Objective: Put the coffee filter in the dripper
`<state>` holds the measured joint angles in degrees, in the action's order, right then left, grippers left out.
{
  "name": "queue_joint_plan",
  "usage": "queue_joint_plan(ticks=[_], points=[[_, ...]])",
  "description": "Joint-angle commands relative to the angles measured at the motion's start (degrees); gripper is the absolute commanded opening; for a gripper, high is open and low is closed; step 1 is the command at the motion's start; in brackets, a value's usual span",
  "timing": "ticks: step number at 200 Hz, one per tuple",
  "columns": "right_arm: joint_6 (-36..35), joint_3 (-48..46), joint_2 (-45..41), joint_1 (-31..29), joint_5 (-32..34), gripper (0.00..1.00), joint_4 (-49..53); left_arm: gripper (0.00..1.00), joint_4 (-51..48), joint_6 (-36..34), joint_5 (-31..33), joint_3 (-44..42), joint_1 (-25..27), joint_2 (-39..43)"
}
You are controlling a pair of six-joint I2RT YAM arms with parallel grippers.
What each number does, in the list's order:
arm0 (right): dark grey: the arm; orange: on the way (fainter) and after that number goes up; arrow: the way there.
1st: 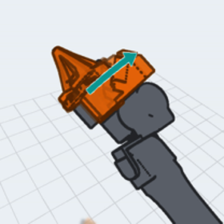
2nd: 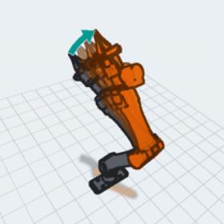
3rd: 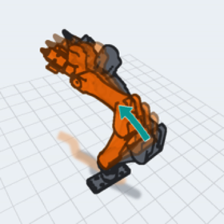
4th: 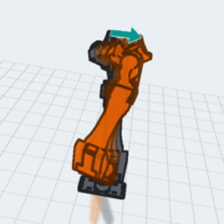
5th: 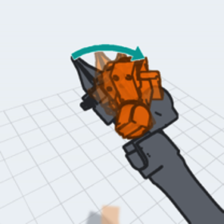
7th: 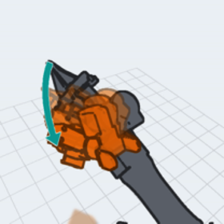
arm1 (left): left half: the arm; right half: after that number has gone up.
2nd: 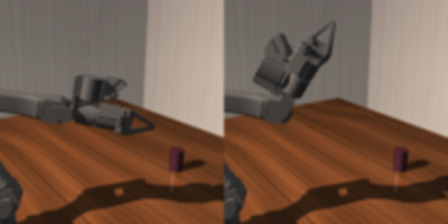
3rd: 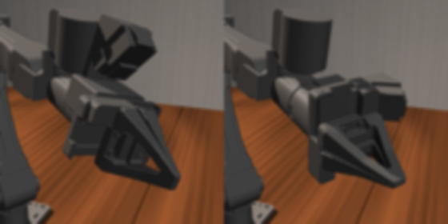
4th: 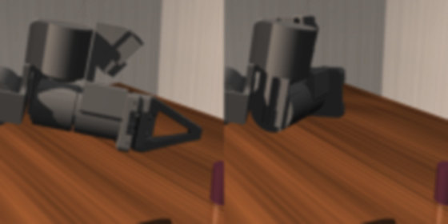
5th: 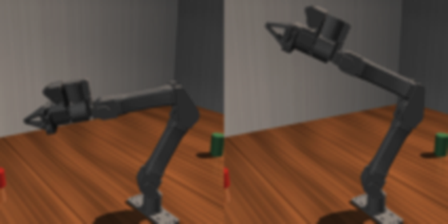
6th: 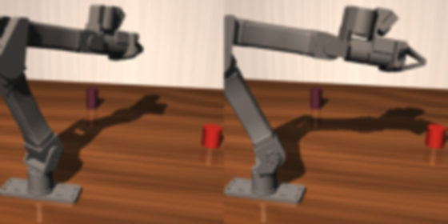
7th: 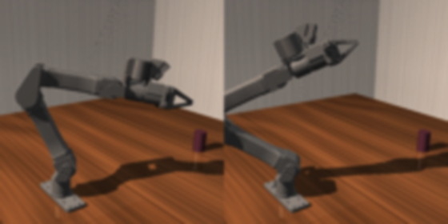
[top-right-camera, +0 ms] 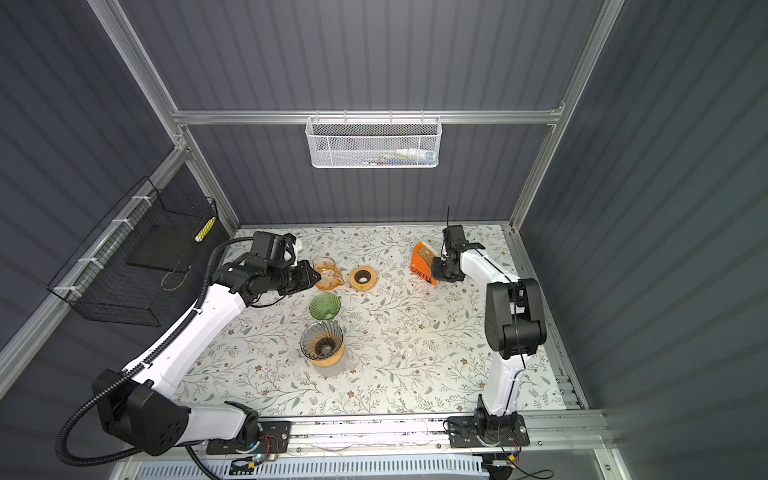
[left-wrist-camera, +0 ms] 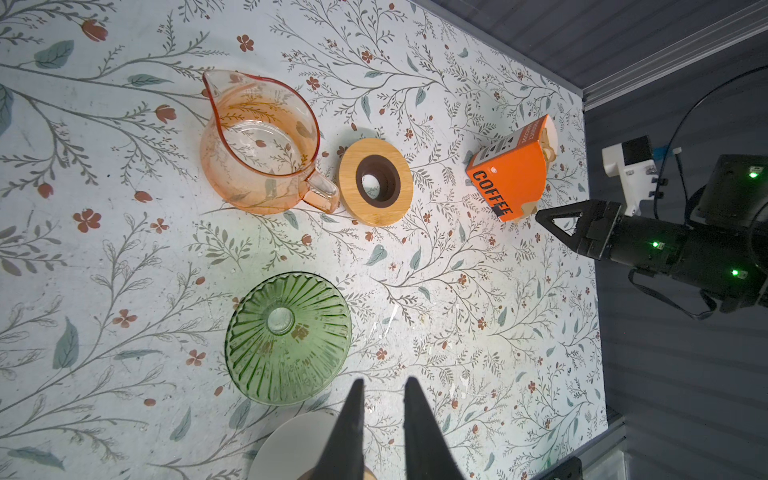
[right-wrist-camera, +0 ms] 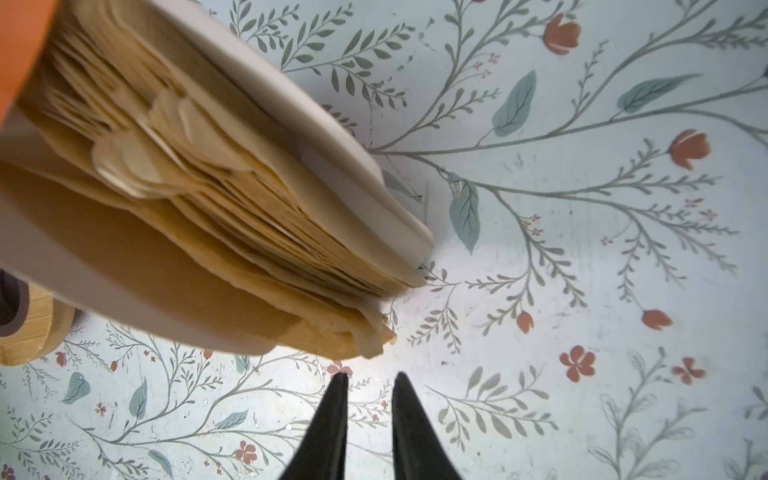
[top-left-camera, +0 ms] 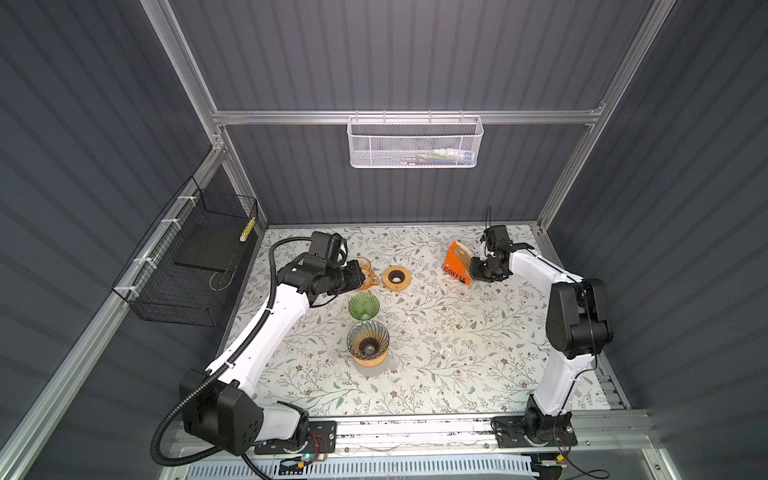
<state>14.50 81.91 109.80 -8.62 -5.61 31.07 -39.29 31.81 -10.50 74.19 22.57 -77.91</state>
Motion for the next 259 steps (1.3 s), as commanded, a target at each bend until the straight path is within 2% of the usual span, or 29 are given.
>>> queue_joint_plan(ticks=[1, 153, 205, 230, 259], points=[[0.0, 2.0, 2.0, -0.3, 0.3, 0.22, 0.1, 0.20, 0.3, 0.5, -0.5, 0.2, 0.1, 0.4], [-0.5, 4.3, 5.1, -0.3, 0.5, 0.18, 0.6, 0.20, 0.3, 0.3, -0.1, 0.1, 0.1, 0.0], [-0.5, 4.3, 5.3, -0.3, 0.7, 0.09, 0.7, 0.19, 0.3, 0.3, -0.1, -0.1, 0.1, 0.1], [-0.4, 4.1, 5.1, -0.3, 0.9, 0.00, 0.9, 0.20, 0.3, 0.2, -0.1, -0.1, 0.1, 0.2], [-0.5, 2.8, 3.3, -0.4, 1.1, 0.00, 1.0, 0.20, 0.2, 0.3, -0.1, -0.1, 0.1, 0.4]])
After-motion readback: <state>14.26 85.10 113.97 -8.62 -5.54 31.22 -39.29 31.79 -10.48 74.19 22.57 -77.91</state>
